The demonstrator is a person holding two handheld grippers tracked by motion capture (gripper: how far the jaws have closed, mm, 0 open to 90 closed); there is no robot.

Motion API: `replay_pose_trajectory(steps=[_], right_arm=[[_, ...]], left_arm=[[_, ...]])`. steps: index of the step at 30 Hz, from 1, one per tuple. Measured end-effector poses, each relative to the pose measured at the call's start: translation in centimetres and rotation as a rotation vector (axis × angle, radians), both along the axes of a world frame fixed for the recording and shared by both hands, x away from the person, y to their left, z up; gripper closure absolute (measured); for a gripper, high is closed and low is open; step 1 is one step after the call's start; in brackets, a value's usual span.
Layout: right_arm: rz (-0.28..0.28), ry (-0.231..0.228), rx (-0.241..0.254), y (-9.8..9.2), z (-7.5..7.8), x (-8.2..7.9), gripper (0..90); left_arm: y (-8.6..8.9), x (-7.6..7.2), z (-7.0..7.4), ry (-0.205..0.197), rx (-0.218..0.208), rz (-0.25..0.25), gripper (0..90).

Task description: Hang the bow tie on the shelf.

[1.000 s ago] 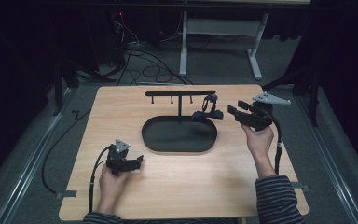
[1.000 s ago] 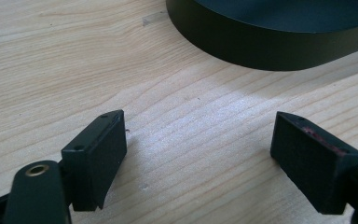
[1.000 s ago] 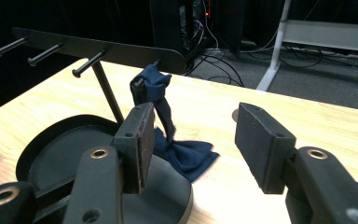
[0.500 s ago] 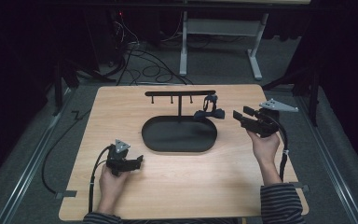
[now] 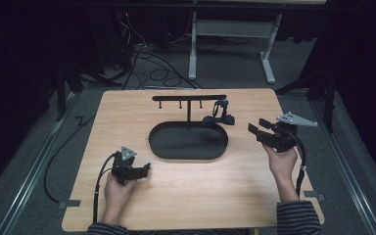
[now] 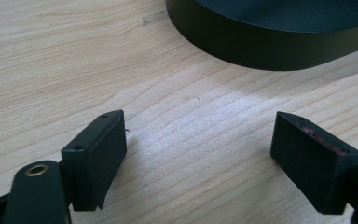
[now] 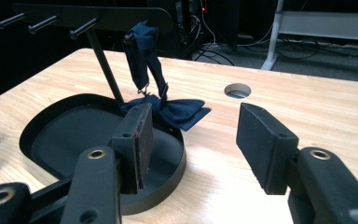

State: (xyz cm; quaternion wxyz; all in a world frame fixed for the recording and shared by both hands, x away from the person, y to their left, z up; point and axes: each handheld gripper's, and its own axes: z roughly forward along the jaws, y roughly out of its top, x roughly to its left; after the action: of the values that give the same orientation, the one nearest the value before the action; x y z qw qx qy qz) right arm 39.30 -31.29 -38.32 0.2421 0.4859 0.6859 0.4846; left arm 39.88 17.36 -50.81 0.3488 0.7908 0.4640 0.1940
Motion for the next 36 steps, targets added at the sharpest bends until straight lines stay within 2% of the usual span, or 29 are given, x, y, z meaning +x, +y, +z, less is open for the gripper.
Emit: replay_pose_trajectory(steps=[14, 22, 36], right_arm=[[0.001, -0.015, 0.023, -0.5, -1.0, -1.5, 43.1], [0.008, -0.022, 0.014, -0.5, -1.5, -2.5, 42.2], [0.012, -0.004, 0.017, -0.5, -2.3, -3.6, 42.8]], left_arm=[[0.0, 0.0, 0.0, 0.0, 0.0, 0.0, 18.8], [0.0, 0.0, 0.0, 0.0, 0.0, 0.0, 18.7], [0.0, 0.0, 0.0, 0.0, 0.0, 0.0, 18.7]])
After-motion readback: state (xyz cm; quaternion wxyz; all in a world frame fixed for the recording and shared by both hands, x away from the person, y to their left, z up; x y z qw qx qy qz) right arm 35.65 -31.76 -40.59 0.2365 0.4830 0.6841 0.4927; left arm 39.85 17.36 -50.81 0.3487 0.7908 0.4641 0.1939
